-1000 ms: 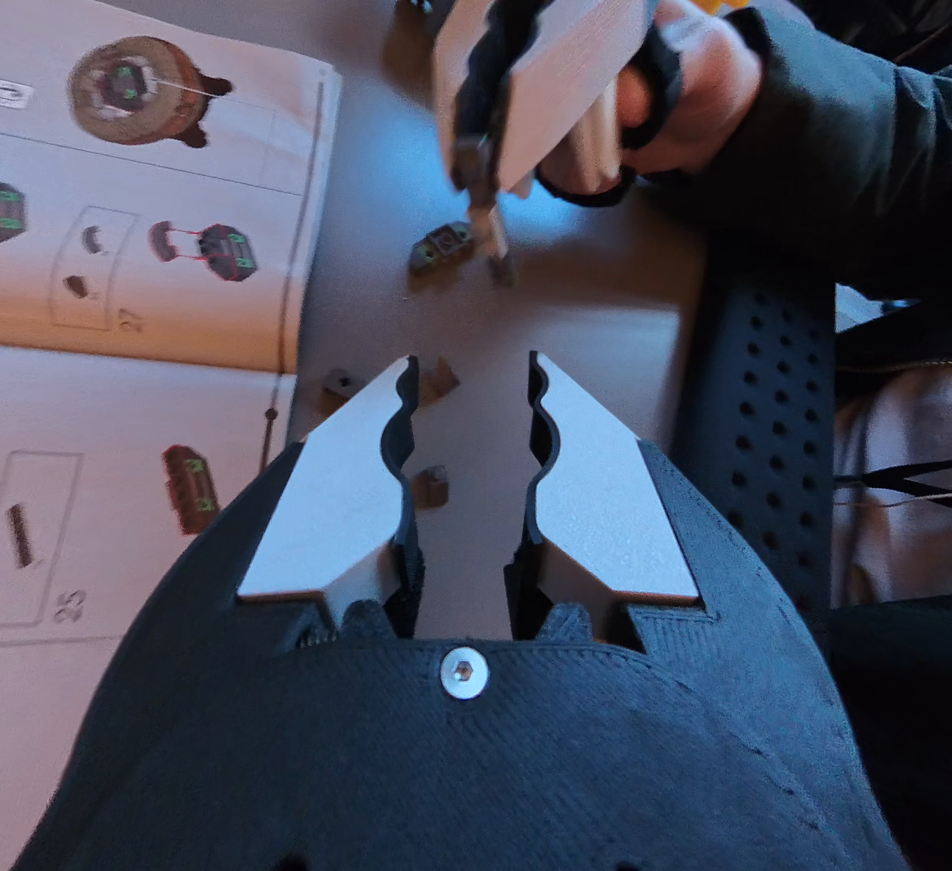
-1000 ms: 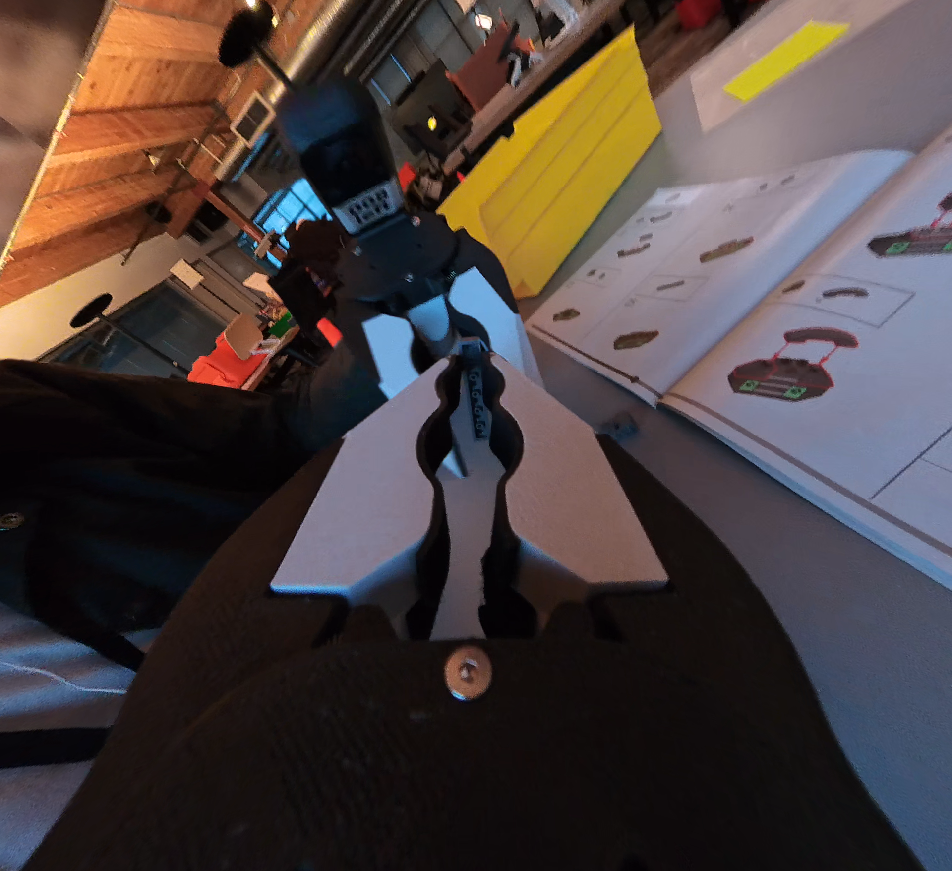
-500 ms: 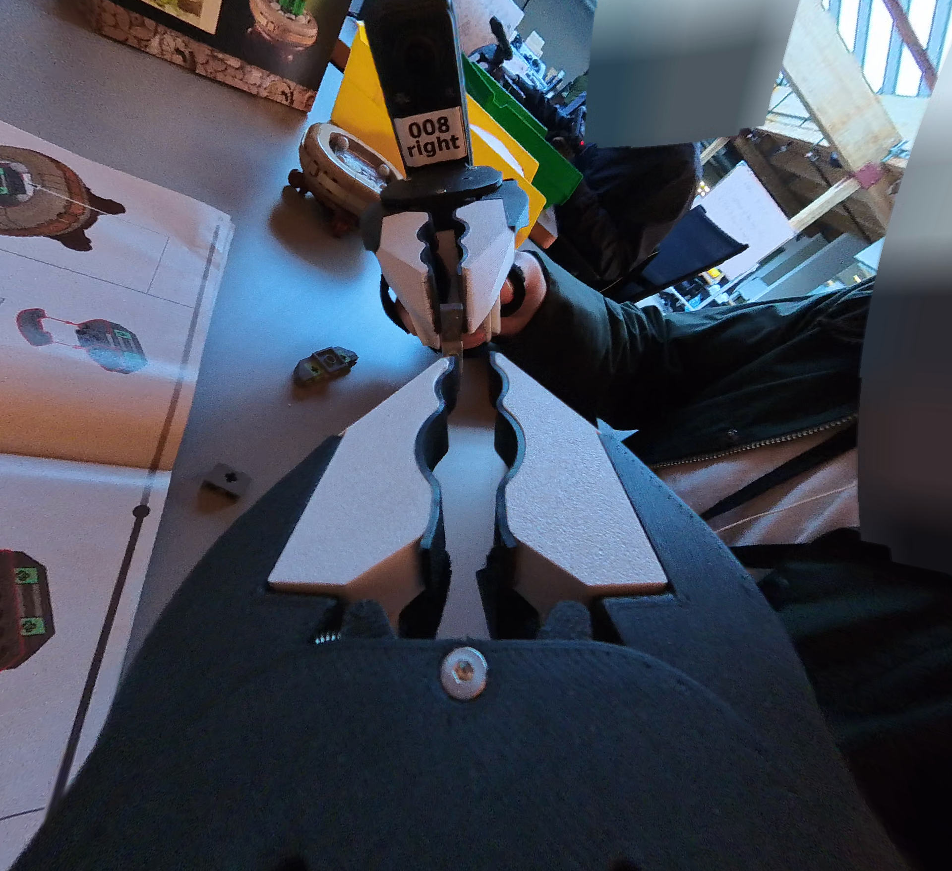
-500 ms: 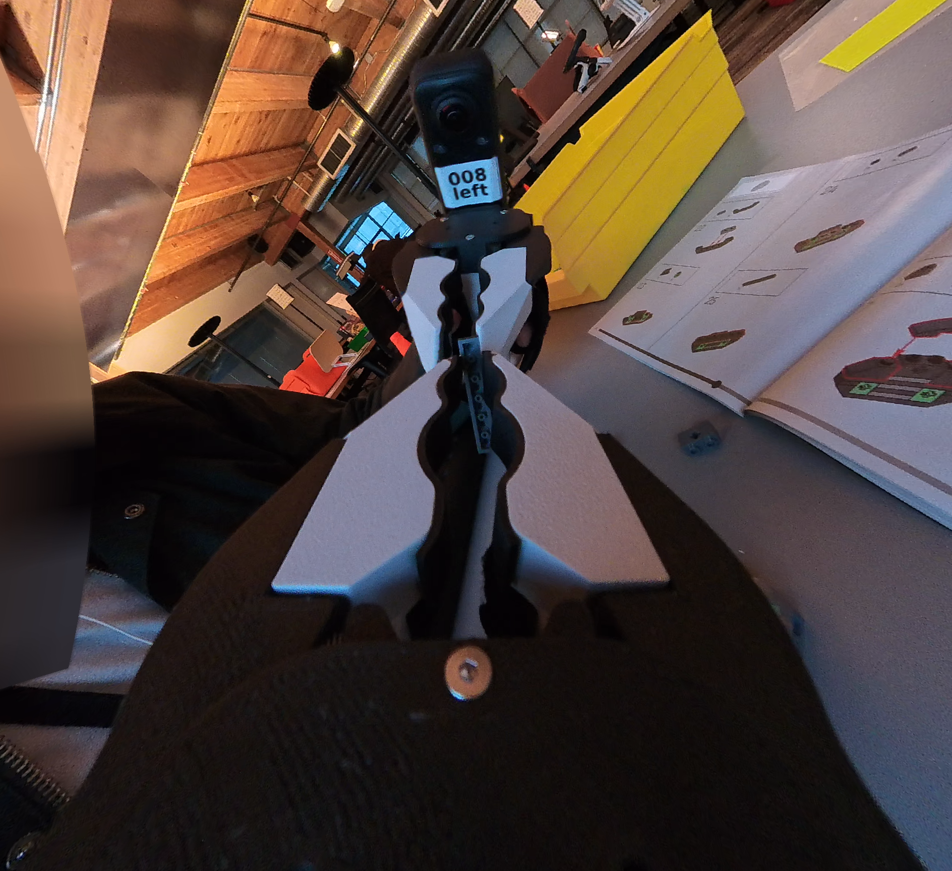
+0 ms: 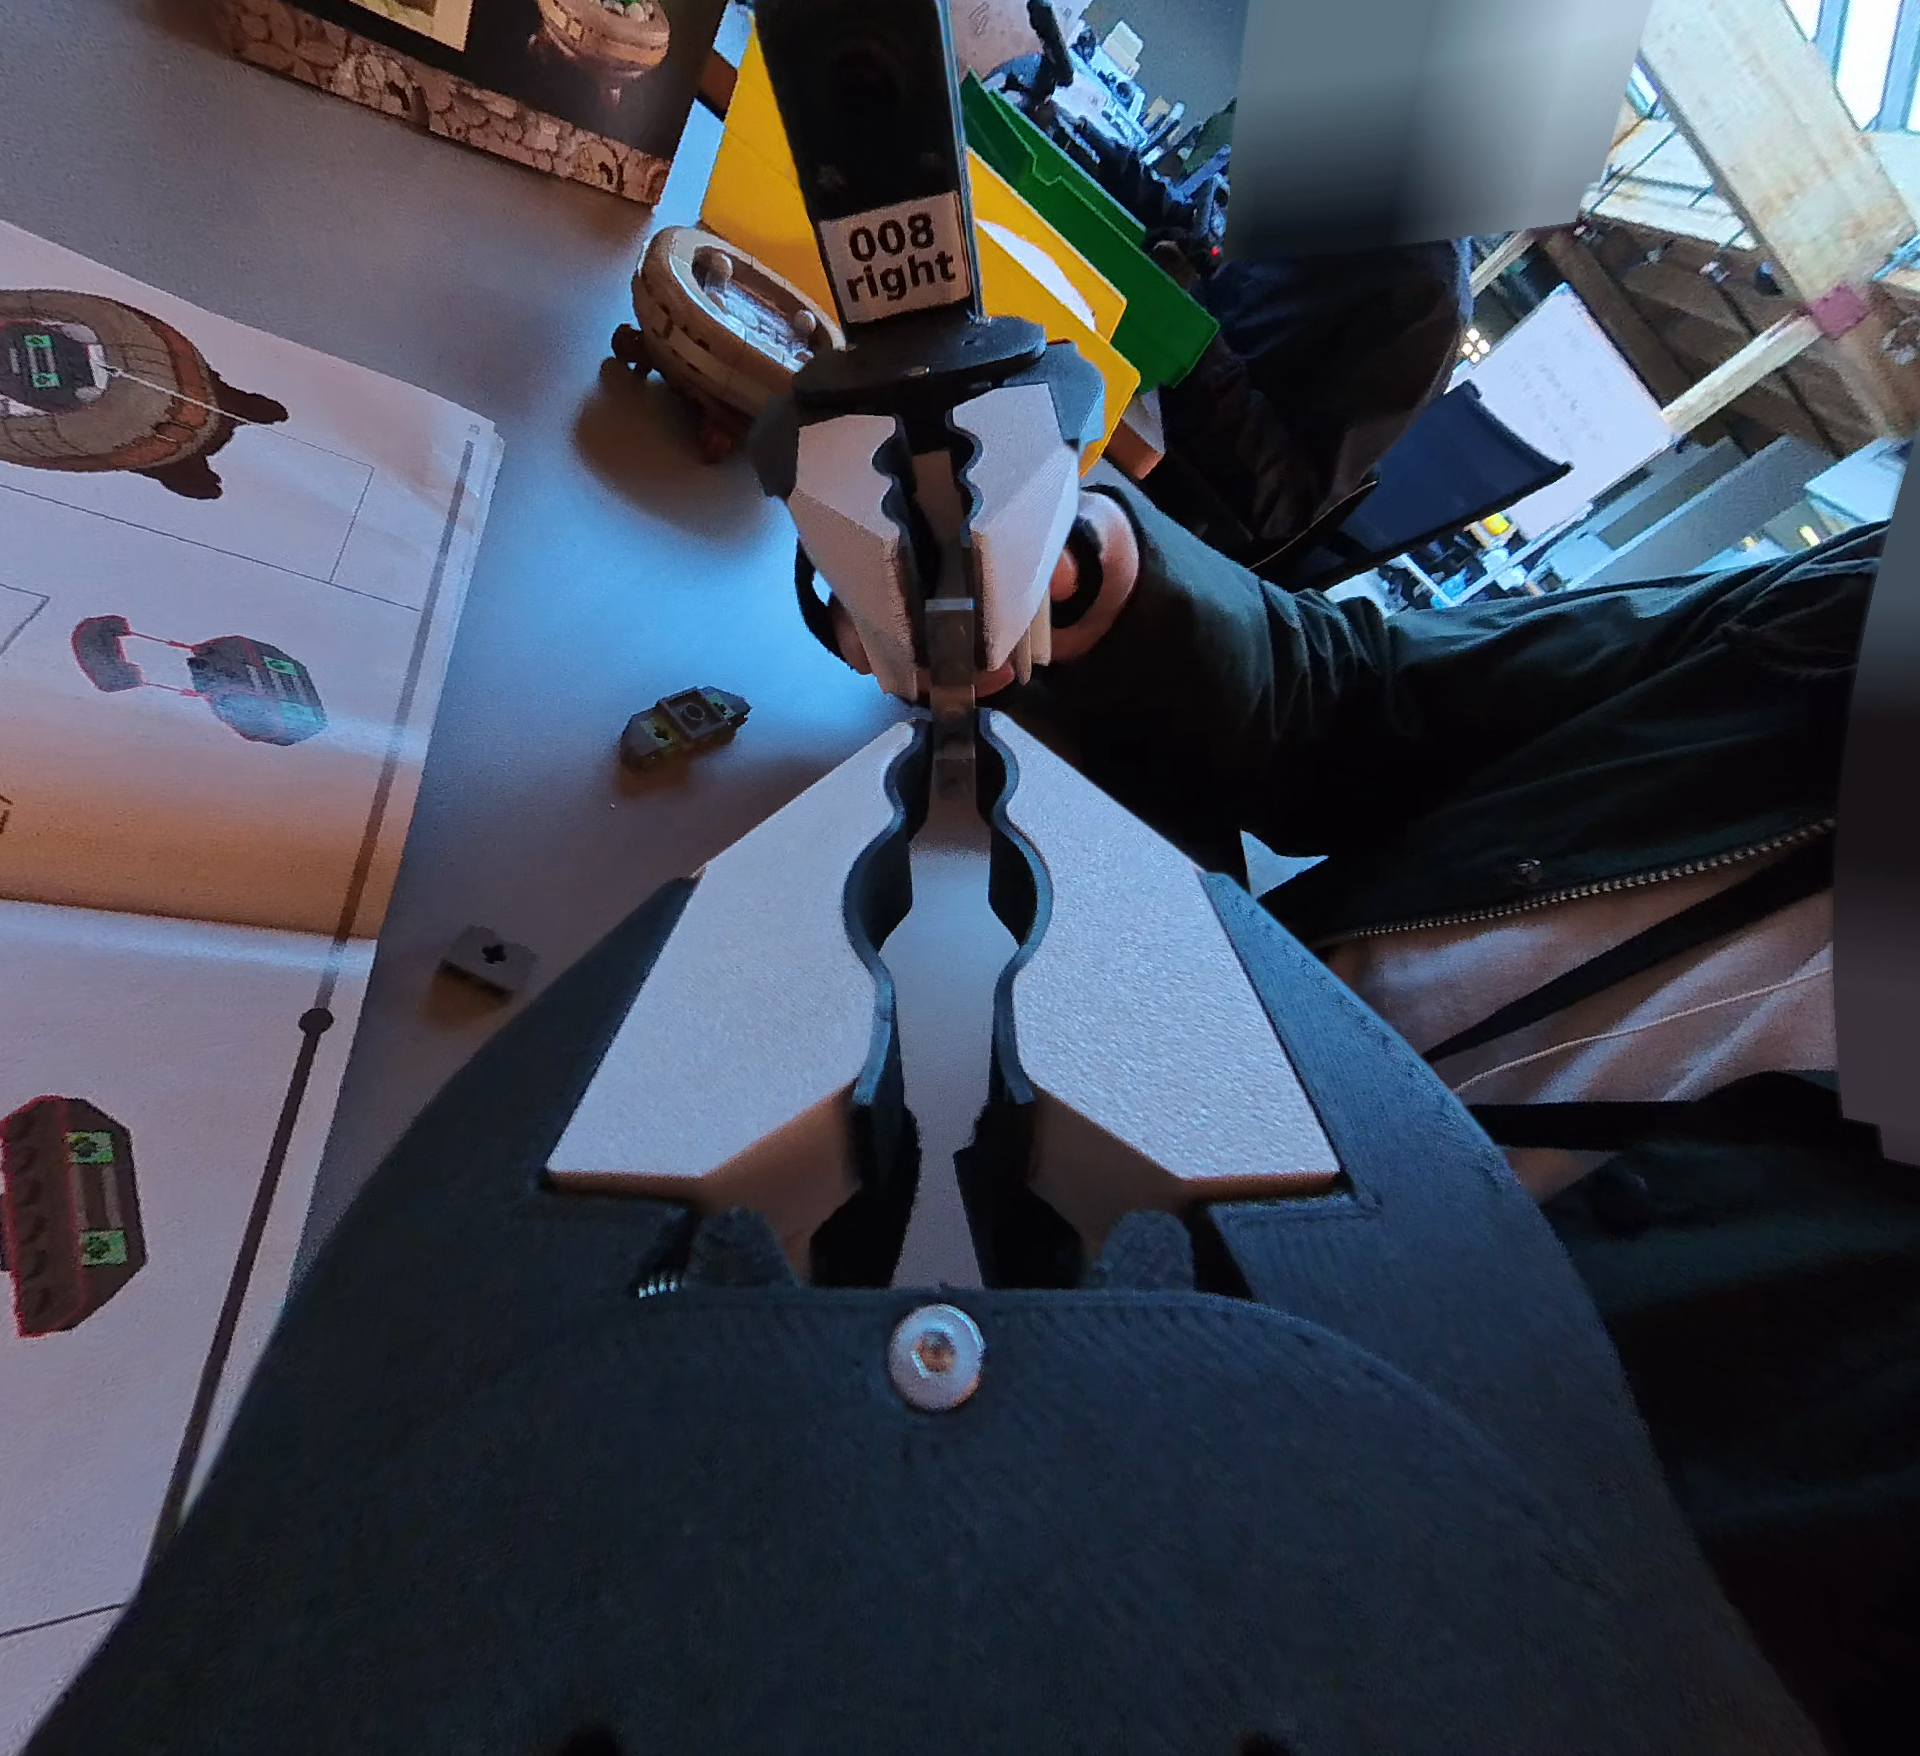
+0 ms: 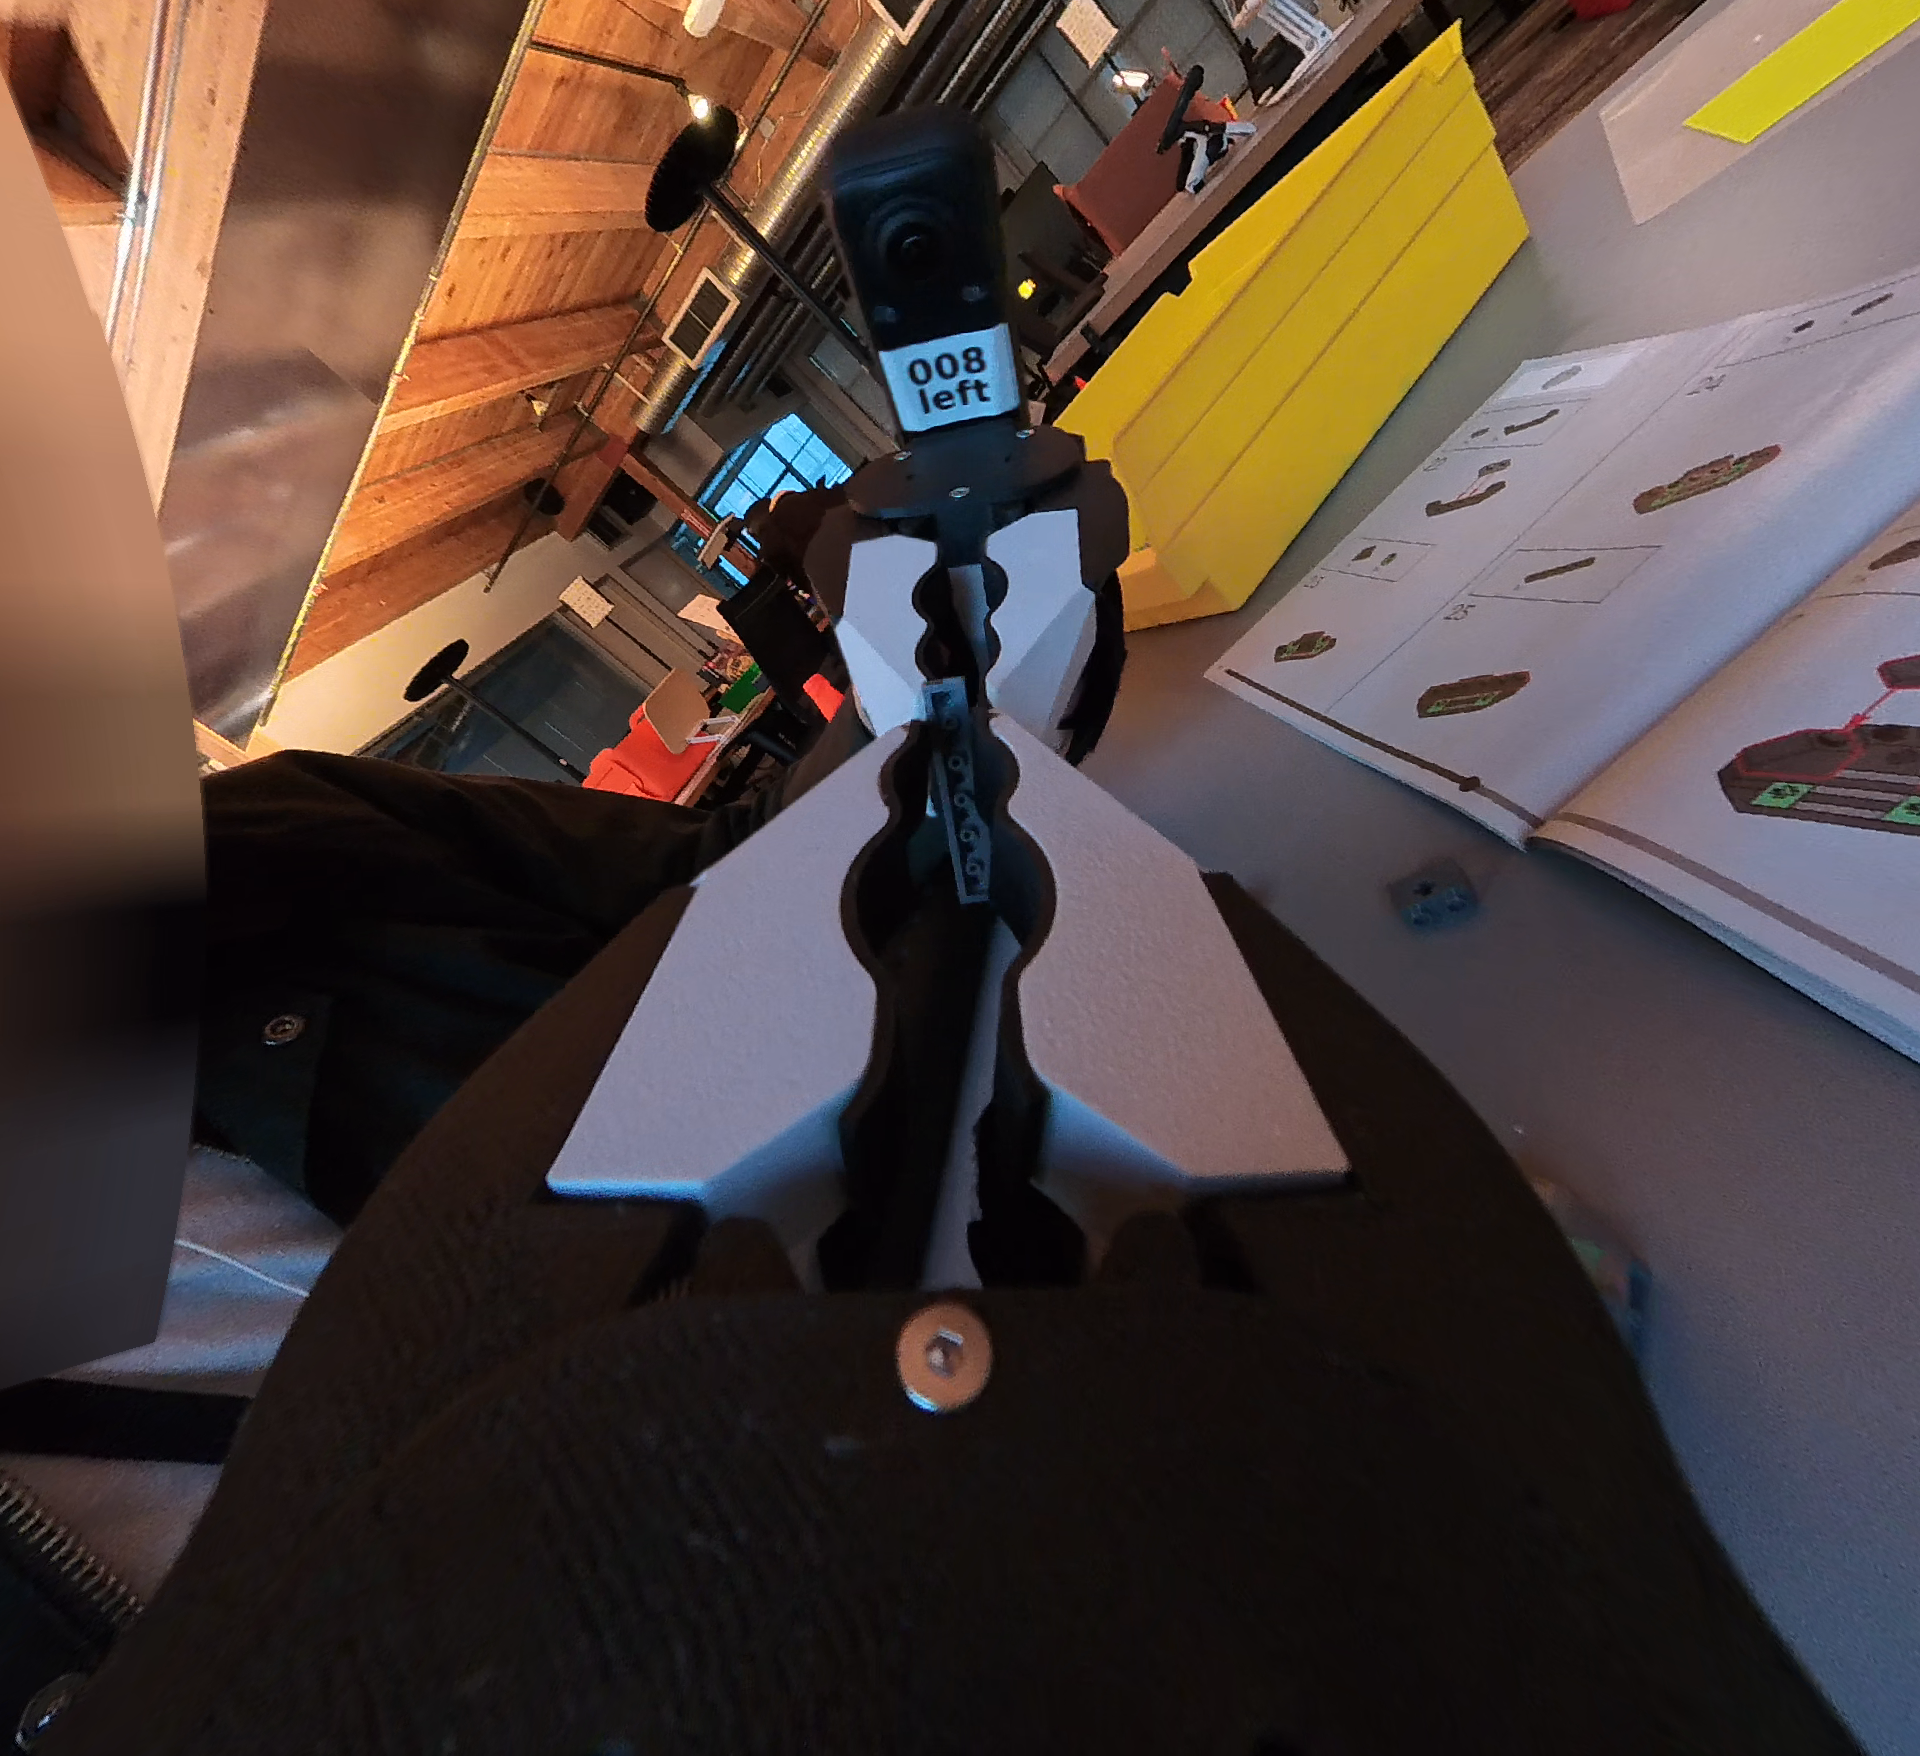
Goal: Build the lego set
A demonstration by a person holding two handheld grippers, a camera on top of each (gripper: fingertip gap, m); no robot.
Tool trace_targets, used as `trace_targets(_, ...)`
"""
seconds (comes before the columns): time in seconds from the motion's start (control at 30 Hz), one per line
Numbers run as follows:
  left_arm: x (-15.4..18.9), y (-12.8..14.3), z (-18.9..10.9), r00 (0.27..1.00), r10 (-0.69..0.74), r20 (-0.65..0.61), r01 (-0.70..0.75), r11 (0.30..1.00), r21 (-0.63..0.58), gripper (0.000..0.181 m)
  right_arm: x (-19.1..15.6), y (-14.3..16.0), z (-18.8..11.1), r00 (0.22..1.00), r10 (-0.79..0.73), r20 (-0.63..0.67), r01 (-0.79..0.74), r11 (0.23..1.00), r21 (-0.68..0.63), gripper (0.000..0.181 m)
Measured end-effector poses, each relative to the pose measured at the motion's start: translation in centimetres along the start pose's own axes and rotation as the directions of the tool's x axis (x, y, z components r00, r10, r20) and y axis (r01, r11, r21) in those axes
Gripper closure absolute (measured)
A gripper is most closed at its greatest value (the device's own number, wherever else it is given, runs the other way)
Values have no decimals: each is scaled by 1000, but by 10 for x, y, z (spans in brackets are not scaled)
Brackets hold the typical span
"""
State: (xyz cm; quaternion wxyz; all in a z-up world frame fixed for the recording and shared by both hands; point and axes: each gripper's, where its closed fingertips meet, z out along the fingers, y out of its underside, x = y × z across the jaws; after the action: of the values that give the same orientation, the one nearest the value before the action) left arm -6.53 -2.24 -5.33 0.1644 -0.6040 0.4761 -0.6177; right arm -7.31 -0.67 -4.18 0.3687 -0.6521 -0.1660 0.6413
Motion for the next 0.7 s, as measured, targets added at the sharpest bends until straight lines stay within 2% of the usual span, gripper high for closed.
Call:
trace_targets(0.17,-4,-4,-6,1000,-27,8,27,999,28,175,4,6,2,1000,1,-11,-2,1000,-31,168)
trace_targets(0.47,-2,1,-3,1000,-16,11,16,1000,-5,175,4,9,3,999,53,10,-53,998,-45,175)
trace_targets(0.7,-2,-3,0,1000,-26,6,26,999,25,175,3,6,-1,997,72,10,-71,997,-38,175)
